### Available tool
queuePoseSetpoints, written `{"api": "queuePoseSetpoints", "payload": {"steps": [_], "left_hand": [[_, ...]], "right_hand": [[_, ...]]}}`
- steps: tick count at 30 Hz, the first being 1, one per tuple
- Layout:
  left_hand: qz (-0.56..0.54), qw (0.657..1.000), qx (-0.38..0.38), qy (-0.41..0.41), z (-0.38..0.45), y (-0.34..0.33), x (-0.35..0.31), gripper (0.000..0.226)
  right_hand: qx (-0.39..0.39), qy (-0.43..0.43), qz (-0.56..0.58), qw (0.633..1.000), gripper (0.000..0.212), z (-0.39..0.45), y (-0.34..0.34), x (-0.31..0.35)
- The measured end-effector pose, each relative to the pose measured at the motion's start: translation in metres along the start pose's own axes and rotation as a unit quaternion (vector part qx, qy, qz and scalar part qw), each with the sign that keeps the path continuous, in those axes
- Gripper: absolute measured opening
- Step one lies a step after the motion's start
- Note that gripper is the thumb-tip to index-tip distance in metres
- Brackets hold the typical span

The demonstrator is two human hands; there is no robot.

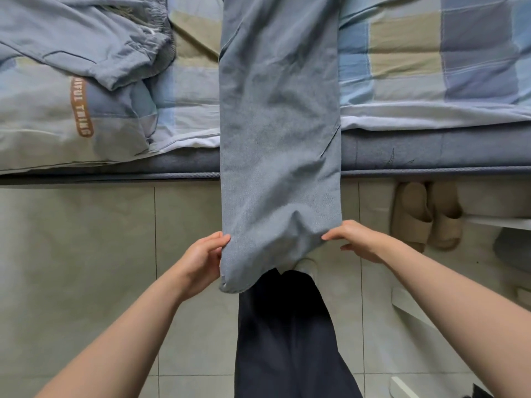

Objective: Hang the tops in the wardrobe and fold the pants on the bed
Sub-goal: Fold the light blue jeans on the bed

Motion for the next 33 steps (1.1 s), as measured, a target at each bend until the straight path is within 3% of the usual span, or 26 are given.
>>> {"api": "queuePoseSetpoints", "payload": {"steps": [4, 7, 12, 16, 22, 25, 27, 30, 33], "left_hand": [[-0.015, 0.999, 0.035, 0.022, -0.005, -0.005, -0.006, 0.044], [-0.027, 0.999, 0.035, 0.027, -0.006, -0.006, -0.009, 0.044], [-0.086, 0.995, 0.049, 0.023, -0.012, -0.010, -0.014, 0.037], [-0.106, 0.993, 0.041, 0.015, -0.015, -0.007, -0.016, 0.033], [0.027, 0.996, -0.054, -0.073, -0.018, 0.002, -0.004, 0.014], [0.067, 0.994, -0.057, -0.069, -0.017, -0.005, 0.005, 0.042], [0.071, 0.994, -0.060, -0.053, -0.016, -0.013, 0.009, 0.046], [0.043, 0.997, -0.046, -0.037, -0.013, -0.015, 0.014, 0.044], [0.043, 0.997, -0.055, -0.039, -0.014, -0.009, 0.016, 0.036]], "right_hand": [[0.015, 0.023, 0.157, 0.987, 0.011, 0.005, -0.022, 0.014], [0.023, 0.069, 0.265, 0.961, 0.018, 0.010, -0.033, 0.014], [-0.018, 0.084, 0.341, 0.936, 0.021, 0.010, -0.027, 0.022], [0.012, 0.095, 0.299, 0.949, 0.025, 0.001, -0.017, 0.027], [0.032, 0.106, 0.201, 0.973, 0.035, -0.022, 0.008, 0.011], [0.026, 0.100, 0.106, 0.989, 0.025, -0.037, 0.013, 0.010], [0.016, 0.116, 0.053, 0.992, 0.025, -0.044, 0.015, 0.013], [-0.002, 0.149, 0.122, 0.981, 0.018, -0.049, 0.010, 0.017], [0.043, 0.139, 0.232, 0.962, 0.020, -0.052, 0.003, 0.011]]}}
Point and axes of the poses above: each hand's wrist, its own z-axis towards the middle knuckle, its own y-axis out of the back of the hand, x = y × z, the point moved 2 cm from there along z, towards the middle knuckle, and after that the axes turned 7 degrees about x, right-handed, at the moved point
